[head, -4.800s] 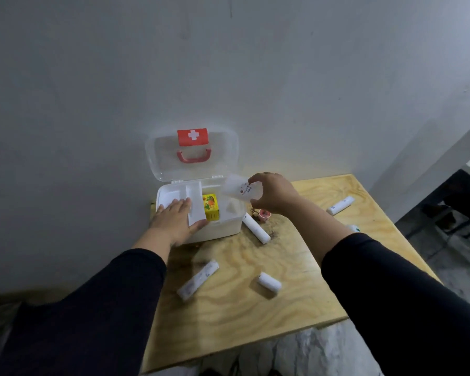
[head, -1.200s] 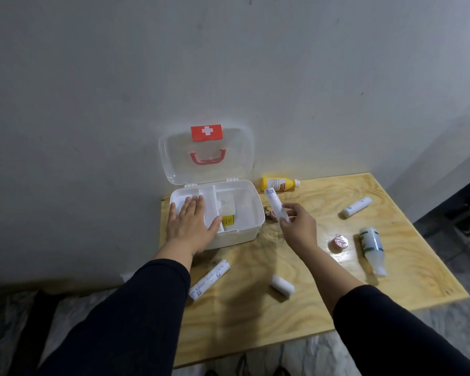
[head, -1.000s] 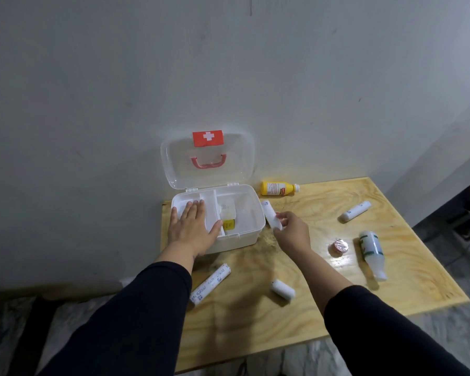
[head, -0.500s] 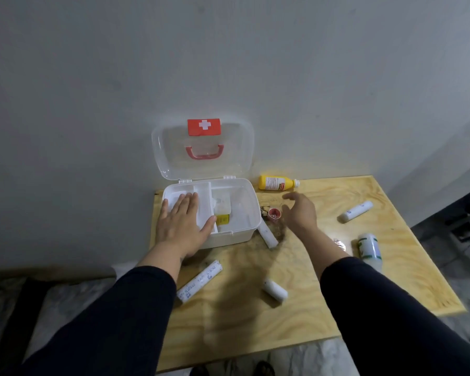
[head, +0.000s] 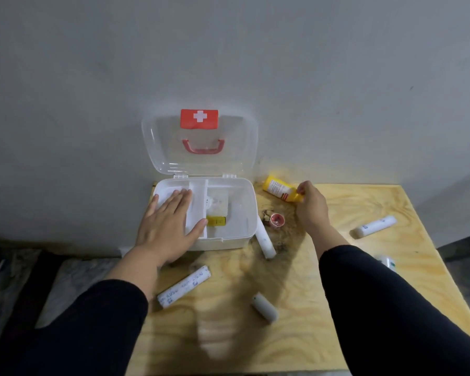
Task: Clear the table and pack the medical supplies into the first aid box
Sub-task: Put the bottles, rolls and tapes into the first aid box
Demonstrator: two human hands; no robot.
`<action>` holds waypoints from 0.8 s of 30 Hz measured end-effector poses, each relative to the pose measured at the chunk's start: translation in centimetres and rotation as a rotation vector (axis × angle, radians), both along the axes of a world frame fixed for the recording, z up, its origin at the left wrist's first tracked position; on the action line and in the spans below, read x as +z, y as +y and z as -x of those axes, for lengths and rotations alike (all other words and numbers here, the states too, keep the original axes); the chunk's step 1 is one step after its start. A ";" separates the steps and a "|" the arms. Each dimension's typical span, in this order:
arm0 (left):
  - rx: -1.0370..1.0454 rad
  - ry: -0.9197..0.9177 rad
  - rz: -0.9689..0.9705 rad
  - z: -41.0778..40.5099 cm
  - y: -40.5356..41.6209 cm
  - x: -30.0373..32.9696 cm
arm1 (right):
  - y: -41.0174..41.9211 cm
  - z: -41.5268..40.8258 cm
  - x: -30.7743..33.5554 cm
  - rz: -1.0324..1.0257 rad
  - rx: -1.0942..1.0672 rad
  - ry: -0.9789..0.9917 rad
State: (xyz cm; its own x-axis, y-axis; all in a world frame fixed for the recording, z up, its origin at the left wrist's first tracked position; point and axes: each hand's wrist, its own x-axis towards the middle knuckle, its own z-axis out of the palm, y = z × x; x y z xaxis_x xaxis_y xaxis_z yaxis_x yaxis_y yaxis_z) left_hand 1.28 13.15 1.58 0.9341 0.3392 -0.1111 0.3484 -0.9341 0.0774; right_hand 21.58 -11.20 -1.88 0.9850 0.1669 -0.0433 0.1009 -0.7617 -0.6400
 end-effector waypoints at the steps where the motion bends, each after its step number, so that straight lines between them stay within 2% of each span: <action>1: 0.000 0.008 -0.005 0.0 0.0 0.1 | -0.3 0.3 0.2 -0.043 -0.010 0.003; 4: -0.003 0.036 -0.009 -0.1 -0.2 0.5 | -0.8 1.0 2.4 -0.166 0.007 -0.057; 8: 0.001 0.058 0.021 -0.2 -0.3 1.2 | -0.2 1.2 6.7 -0.216 0.036 -0.133; 11: 0.001 0.066 0.047 -0.1 -0.4 1.4 | 0.2 1.7 9.4 -0.191 0.058 -0.126; 17: -0.018 0.079 0.052 0.2 -0.3 1.7 | 3.1 4.0 14.2 -0.232 0.148 -0.238; 20: -0.021 0.087 0.021 0.1 -0.3 1.5 | 5.4 5.5 15.1 -0.258 0.162 -0.253; 24: -0.019 0.072 0.021 0.1 -0.2 1.3 | 7.5 7.4 13.1 -0.217 0.208 -0.203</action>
State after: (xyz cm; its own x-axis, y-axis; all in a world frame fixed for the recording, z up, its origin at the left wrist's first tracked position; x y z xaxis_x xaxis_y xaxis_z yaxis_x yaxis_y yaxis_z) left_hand 1.15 12.94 2.93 0.9296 0.3184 -0.1854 0.3360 -0.9391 0.0719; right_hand 14.14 -3.67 11.20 0.9138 0.3487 0.2081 0.3813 -0.5604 -0.7353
